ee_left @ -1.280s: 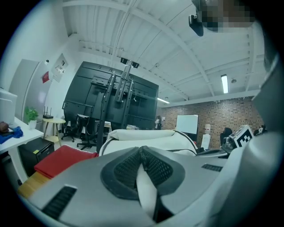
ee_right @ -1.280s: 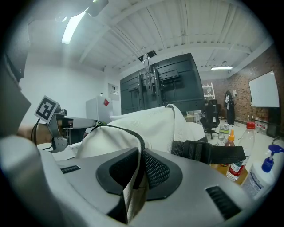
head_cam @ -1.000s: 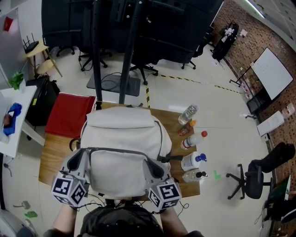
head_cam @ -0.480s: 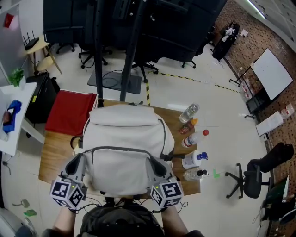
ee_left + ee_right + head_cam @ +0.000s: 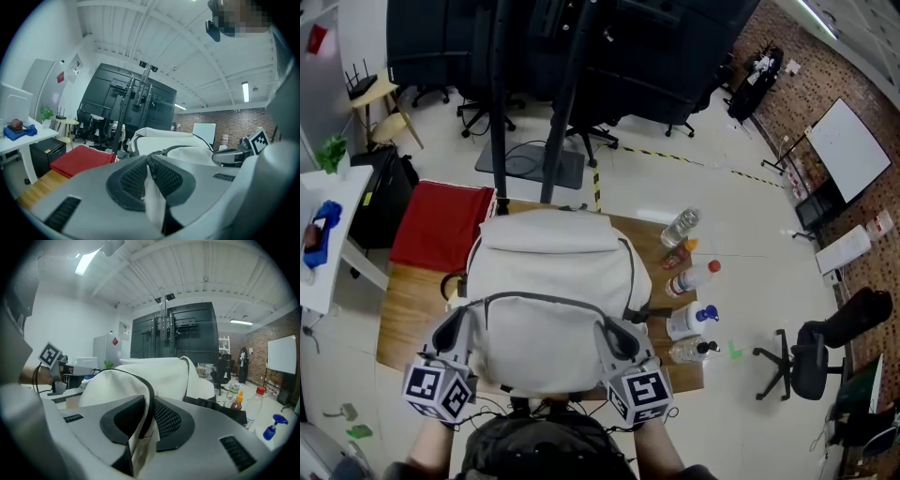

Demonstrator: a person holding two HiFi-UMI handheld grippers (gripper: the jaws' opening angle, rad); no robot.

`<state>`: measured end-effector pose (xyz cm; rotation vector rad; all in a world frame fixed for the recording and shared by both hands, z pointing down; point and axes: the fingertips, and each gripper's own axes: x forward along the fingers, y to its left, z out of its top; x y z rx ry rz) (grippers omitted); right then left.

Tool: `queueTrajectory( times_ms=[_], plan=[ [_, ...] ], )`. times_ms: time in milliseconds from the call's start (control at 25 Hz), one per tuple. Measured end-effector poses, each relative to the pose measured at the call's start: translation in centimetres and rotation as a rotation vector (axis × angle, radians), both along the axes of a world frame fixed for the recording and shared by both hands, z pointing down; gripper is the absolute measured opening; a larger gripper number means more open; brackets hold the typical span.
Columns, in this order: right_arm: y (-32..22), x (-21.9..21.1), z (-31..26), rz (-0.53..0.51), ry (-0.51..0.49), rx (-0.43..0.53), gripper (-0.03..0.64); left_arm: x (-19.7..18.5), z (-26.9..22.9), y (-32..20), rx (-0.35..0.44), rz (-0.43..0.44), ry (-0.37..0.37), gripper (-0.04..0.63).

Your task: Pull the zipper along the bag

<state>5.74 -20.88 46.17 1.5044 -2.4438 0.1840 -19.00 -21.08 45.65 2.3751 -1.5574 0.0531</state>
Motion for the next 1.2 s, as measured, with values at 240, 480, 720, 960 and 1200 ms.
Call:
queueTrajectory(
  times_ms=[240, 480, 720, 960, 1200],
  plan=[
    [-0.1, 0.0, -0.8, 0.018, 0.008, 0.025, 0.078, 0.0, -0.4, 0.1, 0.01, 0.002, 0.006, 0.032],
    [-0.4, -1.3, -1.8, -0.024, 0.014, 0.036, 0.155, -0.2, -0.9, -0.2, 0.023, 0.005, 0.006, 0.032],
    [-1.0, -4.1, -2.6, -0.063, 0.134, 0.06, 0.236, -0.2, -1.0, -0.2, 0.024, 0.016, 0.007, 0.032],
    [-1.9, -7.0, -2.8, -0.149, 0.256, 0.09, 0.255, -0.2, -1.5, -0.4, 0.028, 0.027, 0.011, 0.032],
    [-3.3, -9.2, -1.9, -0.23, 0.403, 0.091, 0.265, -0.5, -1.7, -0.8, 0.03, 0.037, 0.009, 0.032]
  ],
)
